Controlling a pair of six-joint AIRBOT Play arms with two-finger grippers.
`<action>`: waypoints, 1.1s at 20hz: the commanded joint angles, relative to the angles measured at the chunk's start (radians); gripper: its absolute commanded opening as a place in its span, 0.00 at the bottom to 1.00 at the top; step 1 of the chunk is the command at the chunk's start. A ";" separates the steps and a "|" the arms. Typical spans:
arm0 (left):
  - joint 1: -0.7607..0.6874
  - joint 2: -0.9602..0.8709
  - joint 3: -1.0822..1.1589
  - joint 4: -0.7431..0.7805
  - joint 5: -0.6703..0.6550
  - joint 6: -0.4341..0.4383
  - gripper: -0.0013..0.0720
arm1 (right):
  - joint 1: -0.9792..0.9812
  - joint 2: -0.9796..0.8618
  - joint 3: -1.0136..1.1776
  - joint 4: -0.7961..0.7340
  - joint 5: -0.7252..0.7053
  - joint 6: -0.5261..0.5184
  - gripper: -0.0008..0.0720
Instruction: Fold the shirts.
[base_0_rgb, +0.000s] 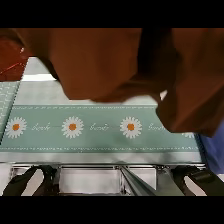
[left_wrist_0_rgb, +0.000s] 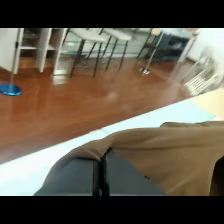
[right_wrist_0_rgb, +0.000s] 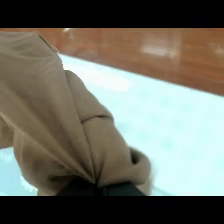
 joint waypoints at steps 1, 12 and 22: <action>-0.023 0.092 0.008 0.161 -0.126 -0.003 0.05 | -0.001 0.032 0.006 -0.010 0.151 0.020 0.05; -0.219 0.160 -0.796 0.451 -0.037 -0.093 0.05 | -0.001 -0.085 -0.689 0.071 -0.179 -0.067 0.05; -0.376 -0.531 -0.671 0.351 0.450 -0.026 0.05 | -0.122 -0.675 -0.575 0.298 -0.679 -0.107 0.05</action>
